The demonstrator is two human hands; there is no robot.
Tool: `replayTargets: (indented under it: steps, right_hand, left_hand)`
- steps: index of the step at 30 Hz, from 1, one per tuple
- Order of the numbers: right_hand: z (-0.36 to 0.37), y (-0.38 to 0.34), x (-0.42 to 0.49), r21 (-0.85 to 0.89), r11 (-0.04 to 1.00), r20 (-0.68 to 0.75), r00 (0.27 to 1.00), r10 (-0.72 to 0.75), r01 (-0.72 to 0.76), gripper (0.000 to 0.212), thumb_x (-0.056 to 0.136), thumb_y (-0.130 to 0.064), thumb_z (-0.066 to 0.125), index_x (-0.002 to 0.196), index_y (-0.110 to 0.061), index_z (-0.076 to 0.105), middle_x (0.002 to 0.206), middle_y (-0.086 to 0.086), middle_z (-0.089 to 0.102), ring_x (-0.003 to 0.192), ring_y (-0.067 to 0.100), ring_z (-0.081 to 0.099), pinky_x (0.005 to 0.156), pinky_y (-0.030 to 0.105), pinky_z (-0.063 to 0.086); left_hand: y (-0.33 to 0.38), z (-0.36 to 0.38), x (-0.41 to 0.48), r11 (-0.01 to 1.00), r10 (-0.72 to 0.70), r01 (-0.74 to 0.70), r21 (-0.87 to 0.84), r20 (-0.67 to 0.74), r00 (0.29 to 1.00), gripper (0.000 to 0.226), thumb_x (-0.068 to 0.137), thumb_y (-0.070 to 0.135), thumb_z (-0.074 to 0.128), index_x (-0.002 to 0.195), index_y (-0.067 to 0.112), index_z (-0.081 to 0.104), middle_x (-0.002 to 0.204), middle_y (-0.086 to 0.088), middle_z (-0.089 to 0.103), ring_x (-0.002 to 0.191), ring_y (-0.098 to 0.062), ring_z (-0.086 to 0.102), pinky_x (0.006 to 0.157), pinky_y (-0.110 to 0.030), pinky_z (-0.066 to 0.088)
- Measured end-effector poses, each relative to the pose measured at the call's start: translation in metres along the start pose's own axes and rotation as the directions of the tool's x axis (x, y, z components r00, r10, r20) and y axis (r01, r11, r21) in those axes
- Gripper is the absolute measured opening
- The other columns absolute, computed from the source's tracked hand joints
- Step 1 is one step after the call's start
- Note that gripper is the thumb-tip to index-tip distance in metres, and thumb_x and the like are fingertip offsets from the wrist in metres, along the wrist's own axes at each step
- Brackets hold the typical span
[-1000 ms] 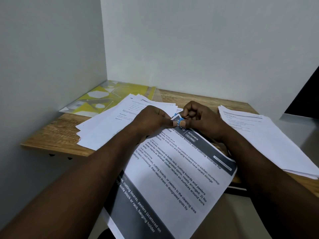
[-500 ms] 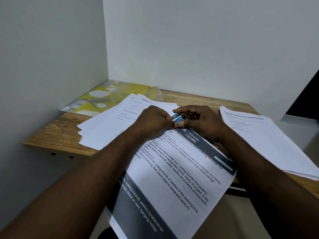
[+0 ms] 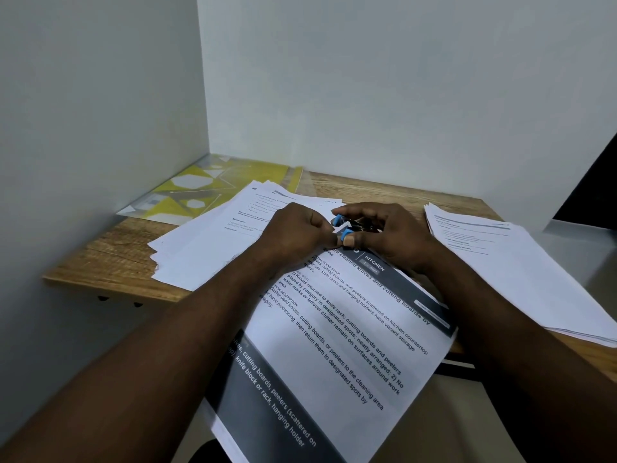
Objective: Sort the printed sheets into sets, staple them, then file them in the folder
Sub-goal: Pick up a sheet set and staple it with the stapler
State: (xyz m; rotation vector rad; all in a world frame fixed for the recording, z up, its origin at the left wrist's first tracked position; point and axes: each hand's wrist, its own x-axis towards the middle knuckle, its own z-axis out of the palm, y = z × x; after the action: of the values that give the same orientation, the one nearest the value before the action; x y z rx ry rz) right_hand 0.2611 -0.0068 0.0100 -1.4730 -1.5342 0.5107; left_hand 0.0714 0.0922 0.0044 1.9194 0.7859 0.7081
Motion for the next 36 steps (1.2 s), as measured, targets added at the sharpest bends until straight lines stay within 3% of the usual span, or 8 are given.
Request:
replayTargets:
  steps: [7,9,17,27,36]
  right_hand:
    - [-0.007,0.002,0.000,-0.072,0.997,0.014,1.000,-0.005,0.006,0.048,0.082,0.000,0.085,0.126,-0.016,0.076,0.117,0.000,0.078,0.102,-0.001,0.069,0.088,0.011,0.050]
    - [-0.008,0.002,-0.001,-0.122,0.993,0.036,0.999,-0.001,0.005,0.046,0.082,-0.004,0.086,0.123,-0.022,0.077,0.114,0.001,0.079,0.097,0.001,0.067,0.086,0.010,0.049]
    - [-0.001,0.007,-0.001,-0.141,0.990,0.031,0.999,-0.015,0.019,0.043,0.084,-0.003,0.085,0.120,-0.024,0.077,0.113,-0.007,0.079,0.101,-0.001,0.068,0.090,0.013,0.049]
    - [0.002,0.006,0.000,-0.143,0.989,0.020,0.999,-0.041,0.043,0.039,0.083,0.002,0.084,0.120,-0.009,0.077,0.111,-0.004,0.078,0.093,-0.008,0.068,0.085,0.008,0.047]
    - [0.005,0.007,0.001,-0.110,0.992,0.003,0.998,-0.055,0.055,0.035,0.082,0.002,0.085,0.111,-0.017,0.079,0.106,-0.005,0.079,0.098,0.003,0.071,0.088,0.015,0.050]
  left_hand:
    - [-0.003,0.000,0.000,0.999,0.040,-0.040,0.012,0.003,0.999,0.019,0.076,0.021,0.089,0.071,0.009,0.076,0.060,0.004,0.062,0.056,-0.007,0.050,0.057,-0.023,0.038]
    - [-0.004,0.000,0.000,0.997,0.062,-0.062,0.047,-0.001,0.998,0.014,0.077,0.020,0.088,0.070,0.013,0.077,0.060,0.005,0.065,0.056,-0.004,0.052,0.053,-0.019,0.038]
    - [-0.009,0.002,0.001,0.995,0.074,-0.073,0.071,-0.008,0.997,0.014,0.076,0.020,0.088,0.068,0.016,0.078,0.056,0.008,0.063,0.051,-0.002,0.050,0.048,-0.014,0.036]
    - [-0.009,0.001,0.001,0.994,0.073,-0.071,0.084,-0.019,0.997,0.012,0.075,0.020,0.088,0.069,0.017,0.078,0.059,0.006,0.066,0.052,-0.003,0.052,0.048,-0.012,0.036]
    - [-0.011,0.003,0.002,0.989,0.094,-0.087,0.119,-0.053,0.994,0.009,0.075,0.018,0.086,0.069,0.018,0.080,0.065,0.000,0.073,0.052,-0.003,0.054,0.047,-0.012,0.038]
